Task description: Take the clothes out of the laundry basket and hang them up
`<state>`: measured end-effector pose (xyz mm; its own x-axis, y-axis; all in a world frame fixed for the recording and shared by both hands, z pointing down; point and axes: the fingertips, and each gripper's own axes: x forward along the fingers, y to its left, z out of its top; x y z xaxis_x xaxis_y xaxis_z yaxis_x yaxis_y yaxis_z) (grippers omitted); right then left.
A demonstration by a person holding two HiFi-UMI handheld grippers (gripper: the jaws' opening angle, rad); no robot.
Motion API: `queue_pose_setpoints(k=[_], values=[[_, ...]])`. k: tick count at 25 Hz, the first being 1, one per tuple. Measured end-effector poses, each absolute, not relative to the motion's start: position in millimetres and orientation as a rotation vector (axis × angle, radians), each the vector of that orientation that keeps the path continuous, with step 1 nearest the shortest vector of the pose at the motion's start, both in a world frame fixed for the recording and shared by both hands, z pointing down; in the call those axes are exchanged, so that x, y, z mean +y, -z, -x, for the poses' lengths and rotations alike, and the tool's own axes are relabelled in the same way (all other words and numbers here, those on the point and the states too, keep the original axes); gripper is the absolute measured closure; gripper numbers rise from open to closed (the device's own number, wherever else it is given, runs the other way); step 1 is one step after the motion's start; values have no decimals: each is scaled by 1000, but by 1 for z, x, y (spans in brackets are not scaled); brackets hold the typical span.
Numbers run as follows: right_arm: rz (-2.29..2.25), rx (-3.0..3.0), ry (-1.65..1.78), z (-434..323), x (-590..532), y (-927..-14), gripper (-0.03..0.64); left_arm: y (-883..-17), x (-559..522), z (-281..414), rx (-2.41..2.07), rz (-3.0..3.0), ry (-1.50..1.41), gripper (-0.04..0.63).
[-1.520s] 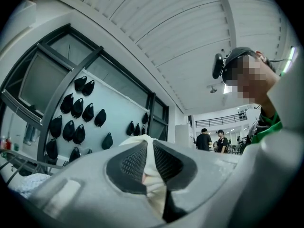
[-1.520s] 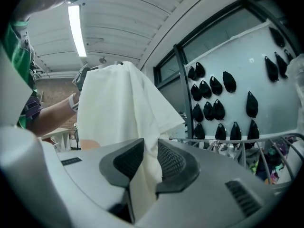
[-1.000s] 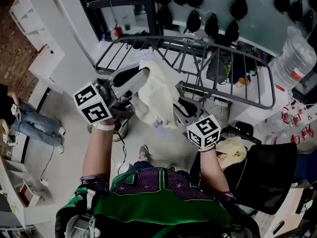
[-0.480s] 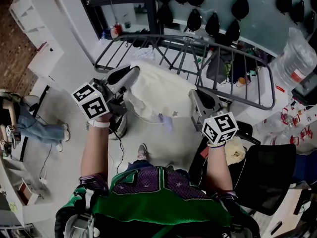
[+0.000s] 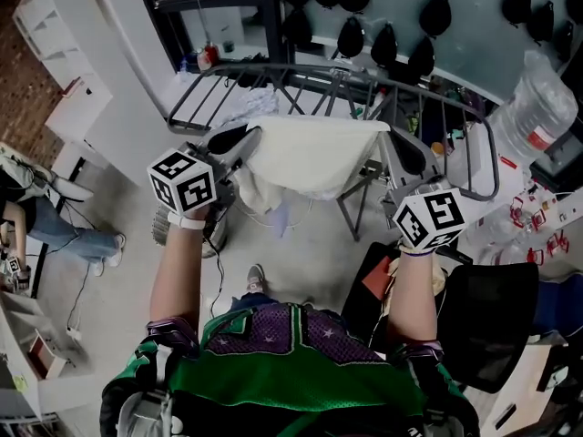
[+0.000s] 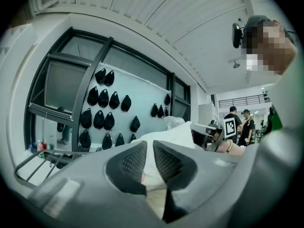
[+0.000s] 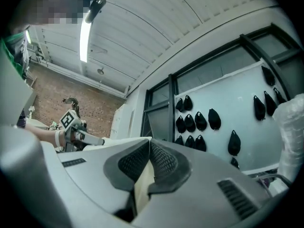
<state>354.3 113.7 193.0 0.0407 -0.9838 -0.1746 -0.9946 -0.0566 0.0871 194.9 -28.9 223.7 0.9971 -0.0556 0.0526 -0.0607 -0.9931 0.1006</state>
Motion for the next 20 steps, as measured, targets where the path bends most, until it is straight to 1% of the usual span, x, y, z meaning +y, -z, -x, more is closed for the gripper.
queue_pose_setpoints(k=[9,12,14,15,19,20], values=[[2176,2088,-486,-350,112,-121,614,-242,-16,-211,-13,-3016,-90,541],[2200,2108,-497,-351,110,-119,615,-252,-12,-218,-32,-3045,-122,540],[2212,2116,-476,-354,108,-125,615,-254,-8,-222,-11,-3035,-96,565],[2211,2115,-461,-355,108,-127,615,-256,-6,-224,-1,-3033,-92,566],[2221,2109,-458,-359,117,-126,615,-277,8,-237,56,-3038,-149,561],[2217,2107,-468,-361,120,-122,615,-284,12,-241,78,-3038,-170,543]])
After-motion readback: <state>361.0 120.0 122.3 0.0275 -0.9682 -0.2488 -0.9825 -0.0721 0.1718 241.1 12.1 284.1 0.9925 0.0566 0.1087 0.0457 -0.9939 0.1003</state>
